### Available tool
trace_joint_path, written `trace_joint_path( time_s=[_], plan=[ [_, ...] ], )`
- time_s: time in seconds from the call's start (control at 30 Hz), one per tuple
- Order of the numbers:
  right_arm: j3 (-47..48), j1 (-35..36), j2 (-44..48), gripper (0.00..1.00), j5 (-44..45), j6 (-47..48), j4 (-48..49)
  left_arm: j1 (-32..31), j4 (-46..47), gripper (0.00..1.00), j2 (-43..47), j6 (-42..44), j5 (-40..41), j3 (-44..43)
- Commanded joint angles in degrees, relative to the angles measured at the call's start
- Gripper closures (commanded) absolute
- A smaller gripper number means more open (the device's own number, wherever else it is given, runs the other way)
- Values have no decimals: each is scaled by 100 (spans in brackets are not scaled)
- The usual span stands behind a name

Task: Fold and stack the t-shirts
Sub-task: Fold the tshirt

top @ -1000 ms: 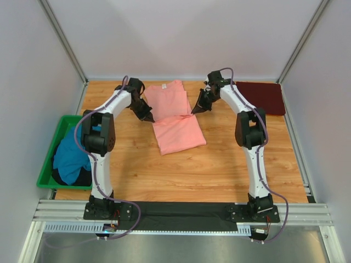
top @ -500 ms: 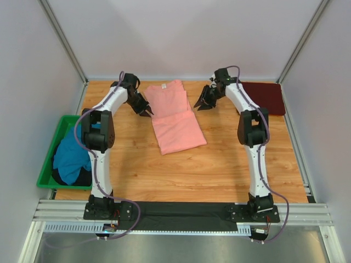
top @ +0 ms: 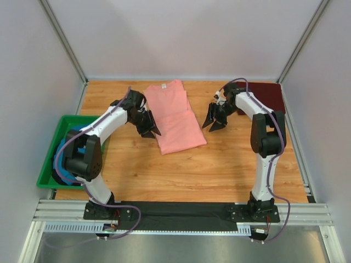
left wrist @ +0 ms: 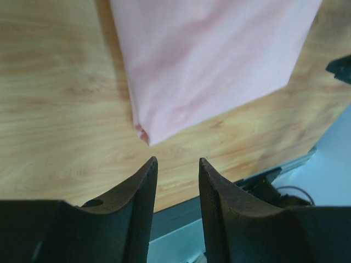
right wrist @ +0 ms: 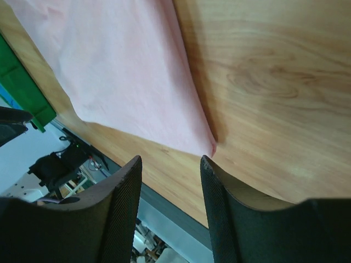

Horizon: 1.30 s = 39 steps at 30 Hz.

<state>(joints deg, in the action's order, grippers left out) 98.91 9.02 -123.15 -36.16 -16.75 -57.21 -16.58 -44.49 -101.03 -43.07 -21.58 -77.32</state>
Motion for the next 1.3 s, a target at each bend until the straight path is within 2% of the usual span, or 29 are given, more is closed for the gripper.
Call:
trace_joint_path(
  time_s=[0.0,0.13,0.5,0.77,1.07,1.13,1.23,1.27],
  plan=[
    [-398,21,424,52,-295,384,210,-152,731,56,505,70,-373,532],
    [-698,39,354,53,-716,400,526,-267,1256,56,594,79,-653,1191],
    [-1383,48,248,53,-585,489,887,-328,2497,56,348,-140,-1084,2010],
    [-1787,48,327,60,-734,419,1230,-408,2454,57,251,-105,-865,2177],
    [-1893,48,274,69,-814,331,1467,-452,2972,61,277,-228,-865,2432],
    [-1955,39,327,73,-779,313,1528,-452,3034,64,277,-246,-839,2441],
    [-2060,48,380,83,-726,295,1581,-460,3113,78,286,-316,-769,2458],
    [-2086,48,406,86,-699,243,1599,-460,3026,87,269,-325,-725,2424]
  ],
)
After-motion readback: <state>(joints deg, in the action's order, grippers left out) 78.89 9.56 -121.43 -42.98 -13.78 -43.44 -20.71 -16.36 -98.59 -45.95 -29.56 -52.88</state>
